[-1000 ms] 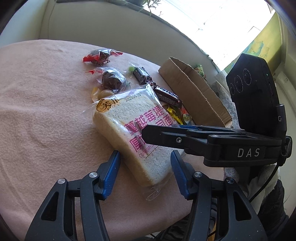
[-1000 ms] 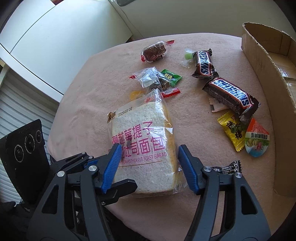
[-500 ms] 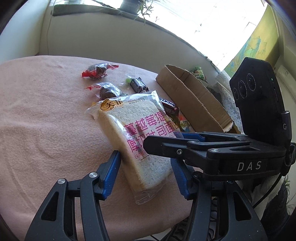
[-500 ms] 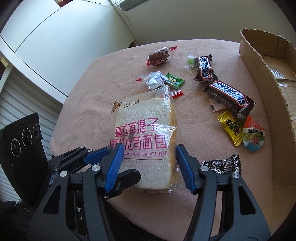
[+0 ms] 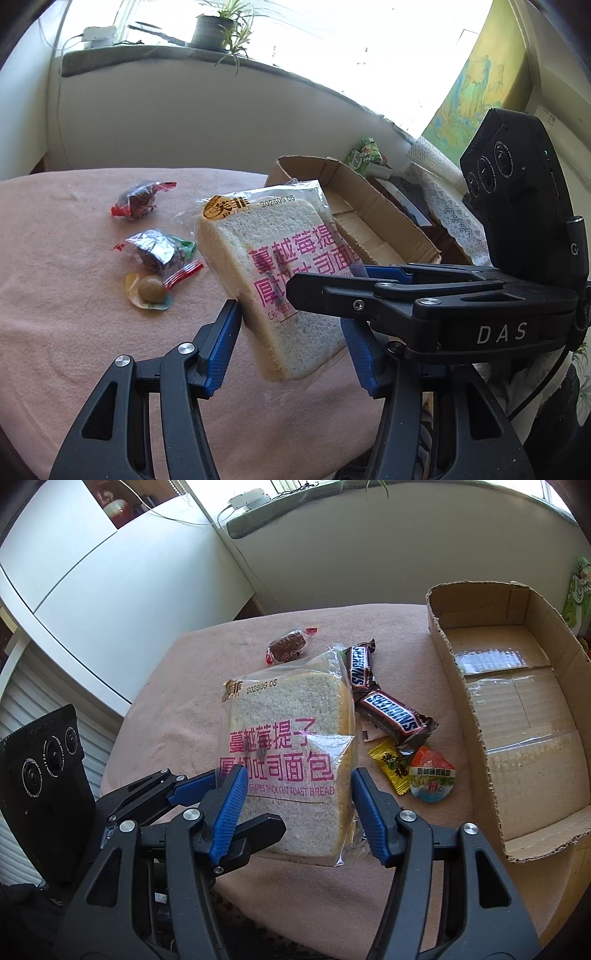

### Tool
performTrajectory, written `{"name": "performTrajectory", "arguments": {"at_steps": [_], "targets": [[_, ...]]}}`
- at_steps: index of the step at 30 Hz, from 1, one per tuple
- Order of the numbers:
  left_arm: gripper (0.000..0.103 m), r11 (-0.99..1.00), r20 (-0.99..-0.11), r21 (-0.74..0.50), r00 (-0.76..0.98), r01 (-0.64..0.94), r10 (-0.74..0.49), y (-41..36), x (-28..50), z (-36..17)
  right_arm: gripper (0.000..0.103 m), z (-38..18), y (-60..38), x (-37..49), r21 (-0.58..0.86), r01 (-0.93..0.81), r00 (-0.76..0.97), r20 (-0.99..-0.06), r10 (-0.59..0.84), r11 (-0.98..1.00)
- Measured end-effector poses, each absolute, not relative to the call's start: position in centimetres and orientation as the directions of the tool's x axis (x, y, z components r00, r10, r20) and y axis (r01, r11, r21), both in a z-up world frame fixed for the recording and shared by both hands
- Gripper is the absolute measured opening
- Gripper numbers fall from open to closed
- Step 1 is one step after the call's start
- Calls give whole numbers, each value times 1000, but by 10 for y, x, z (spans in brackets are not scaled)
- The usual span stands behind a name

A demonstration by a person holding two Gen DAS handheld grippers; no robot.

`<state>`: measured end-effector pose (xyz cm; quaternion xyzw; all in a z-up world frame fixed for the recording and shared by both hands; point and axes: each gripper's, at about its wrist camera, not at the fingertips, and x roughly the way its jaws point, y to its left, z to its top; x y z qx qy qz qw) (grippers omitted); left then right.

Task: Organize snacks
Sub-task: 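Lift the bread bag with the right gripper and lower it into the cardboard box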

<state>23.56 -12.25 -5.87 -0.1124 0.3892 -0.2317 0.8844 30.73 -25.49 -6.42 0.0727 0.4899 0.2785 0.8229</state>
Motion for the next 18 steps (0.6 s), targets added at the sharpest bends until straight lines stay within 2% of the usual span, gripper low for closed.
{"name": "performTrajectory", "arguments": {"at_steps": [18], "targets": [[55,816,-627,-350,531,461,-569,-221,296,-50,61,-44,-366,330,385,-222,493,-749,443,896]]}}
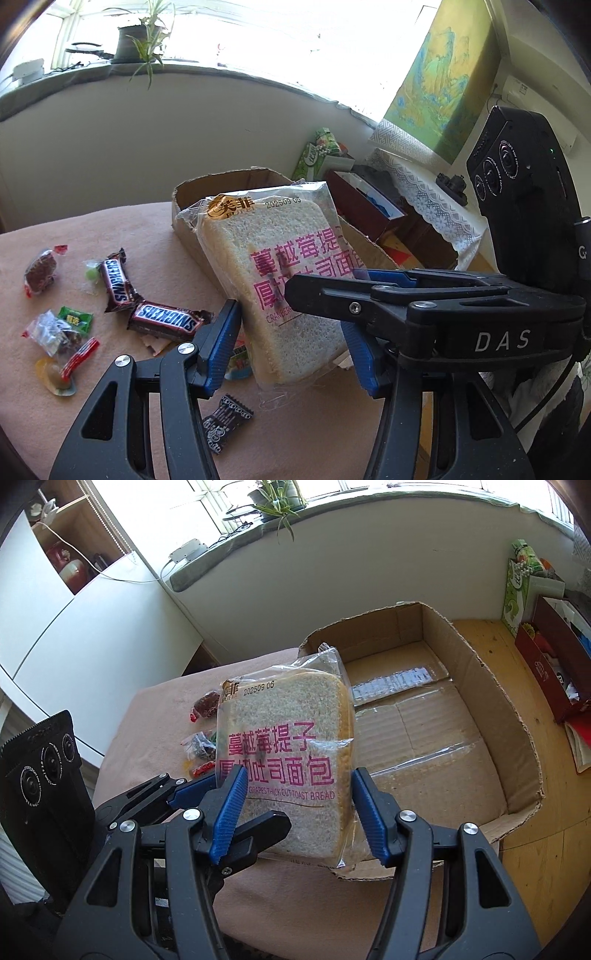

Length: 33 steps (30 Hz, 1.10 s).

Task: Organize snacks
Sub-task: 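Lift the bread bag with the right gripper and lower it into the cardboard box, then open the right gripper and withdraw it from the box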

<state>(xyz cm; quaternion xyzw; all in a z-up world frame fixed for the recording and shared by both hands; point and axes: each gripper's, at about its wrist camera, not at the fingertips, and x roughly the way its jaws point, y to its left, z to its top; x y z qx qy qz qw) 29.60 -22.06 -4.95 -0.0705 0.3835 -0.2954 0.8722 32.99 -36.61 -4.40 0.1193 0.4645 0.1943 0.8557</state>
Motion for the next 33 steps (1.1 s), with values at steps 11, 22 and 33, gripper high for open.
{"name": "performTrajectory", "arguments": {"at_steps": [11,22,33], "targets": [[55,799,-638,-336,504,498,-582,-251,300,-51,61,-54,-408,340,397,-138,512,-756,409,907],[55,804,-655,-303,501,511,-566,-263,298,-52,61,-54,-417,340,387,-104,526,-760,381,916],[55,810,-652,-299,511,504,-560,-252,293,-51,61,-46,-412,337,326,-86,559,-766,316,941]]}}
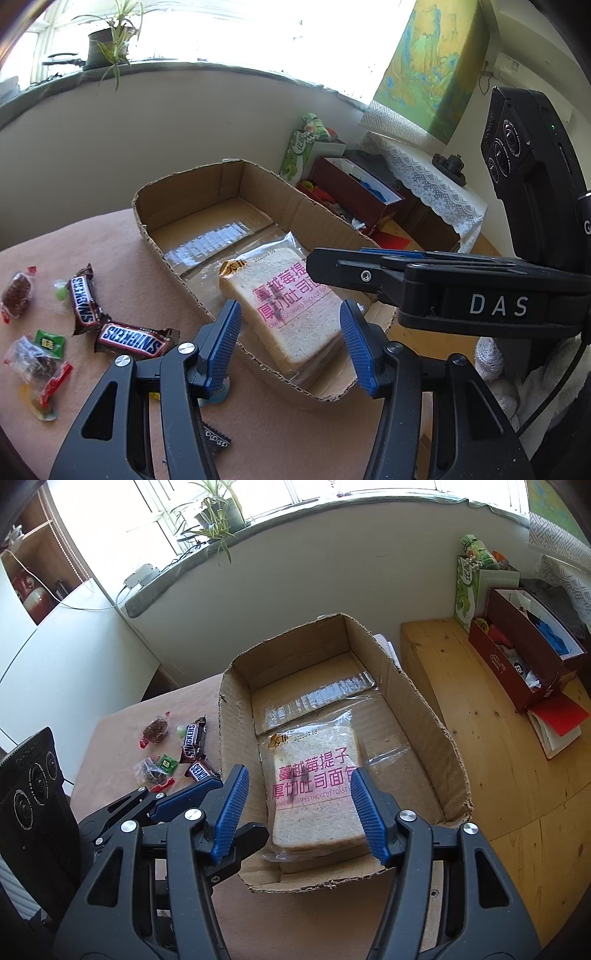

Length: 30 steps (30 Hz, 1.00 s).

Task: Organize snacks
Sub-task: 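Open the right gripper and withdraw it from the box, then grasp the black-wrapped candy with the right gripper while the left gripper grasps the round yellow-wrapped candy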

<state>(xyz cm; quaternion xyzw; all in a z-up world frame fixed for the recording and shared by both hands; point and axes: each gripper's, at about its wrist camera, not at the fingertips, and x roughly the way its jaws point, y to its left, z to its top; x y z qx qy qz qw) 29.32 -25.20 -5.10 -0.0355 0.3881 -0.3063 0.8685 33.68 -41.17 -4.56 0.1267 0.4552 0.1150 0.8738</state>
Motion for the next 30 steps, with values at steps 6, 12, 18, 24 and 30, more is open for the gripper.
{"name": "performTrajectory", "arguments": {"at_steps": [6,12,18,24,30], "targets": [[55,814,-637,-298,532,499,-559,-236,286,-45,61,-41,-409,330,306,-70,577,-764,289,950],[55,824,-610,-282,571,491,-549,-211,276,-33,61,-37,-402,320,294,-72,592,-757,277,953],[55,855,-580,-280,633,437,-513,-166,270,-27,61,-32,-384,305,283,-104,617,-734,285,954],[55,896,-587,-267,678,354,-443,-107,269,-30,66,-31,-349,281,259,-181,634,-707,314,949],[55,932,-616,-264,700,249,-362,-50,267,-45,70,-51,-318,257,261,-231,603,-718,349,937]]}}
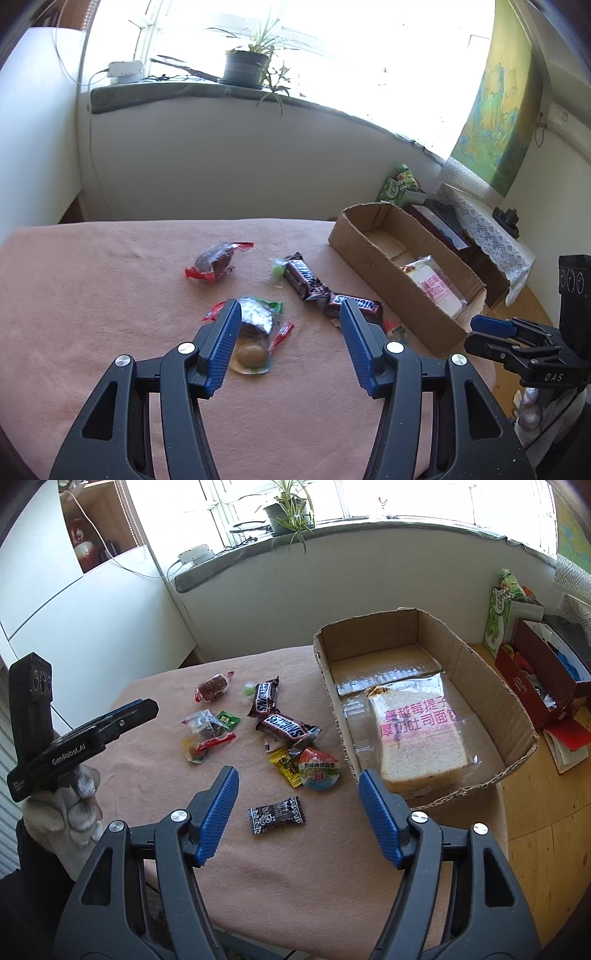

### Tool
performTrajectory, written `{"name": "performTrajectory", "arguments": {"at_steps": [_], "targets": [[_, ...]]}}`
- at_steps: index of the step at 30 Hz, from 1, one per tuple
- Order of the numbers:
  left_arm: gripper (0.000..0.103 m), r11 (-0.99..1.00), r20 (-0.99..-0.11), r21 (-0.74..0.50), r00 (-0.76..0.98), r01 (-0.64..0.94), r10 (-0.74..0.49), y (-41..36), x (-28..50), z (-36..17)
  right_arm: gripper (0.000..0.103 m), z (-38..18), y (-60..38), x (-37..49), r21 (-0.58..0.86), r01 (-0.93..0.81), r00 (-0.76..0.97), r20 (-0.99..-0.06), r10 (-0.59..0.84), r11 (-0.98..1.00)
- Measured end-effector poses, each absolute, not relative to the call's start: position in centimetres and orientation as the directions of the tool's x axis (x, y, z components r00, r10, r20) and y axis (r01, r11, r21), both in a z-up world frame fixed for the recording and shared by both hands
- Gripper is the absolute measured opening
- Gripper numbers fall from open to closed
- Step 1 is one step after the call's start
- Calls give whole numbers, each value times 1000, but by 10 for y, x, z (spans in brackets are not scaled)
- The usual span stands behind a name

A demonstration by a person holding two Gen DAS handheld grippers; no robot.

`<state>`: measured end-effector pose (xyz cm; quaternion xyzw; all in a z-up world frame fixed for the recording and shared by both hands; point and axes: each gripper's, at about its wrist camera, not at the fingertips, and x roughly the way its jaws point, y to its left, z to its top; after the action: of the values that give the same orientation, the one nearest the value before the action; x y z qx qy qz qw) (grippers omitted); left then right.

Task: Organize snacks
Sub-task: 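Grasp the black-wrapped candy with the right gripper while the left gripper grasps the round yellow-wrapped candy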

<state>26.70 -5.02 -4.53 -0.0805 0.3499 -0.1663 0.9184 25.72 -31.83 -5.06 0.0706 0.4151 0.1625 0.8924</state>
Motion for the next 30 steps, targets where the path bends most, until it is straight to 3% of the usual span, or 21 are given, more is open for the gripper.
{"name": "performTrajectory", "arguments": {"at_steps": [9,14,30], "targets": [[55,935,-687,-287,636,207,-351,-28,272,-86,70,-101,-280,233,252,-228,549,-764,338,940],[45,930,-716,-289,594,227,-367,-34,276,-104,70,-124,-278,239,299,-183,505,-789,351,937],[45,935,-753,-274,555,226,-355,-45,293,-116,63,-133,-255,274,253,-194,497,-808,317,948]]}}
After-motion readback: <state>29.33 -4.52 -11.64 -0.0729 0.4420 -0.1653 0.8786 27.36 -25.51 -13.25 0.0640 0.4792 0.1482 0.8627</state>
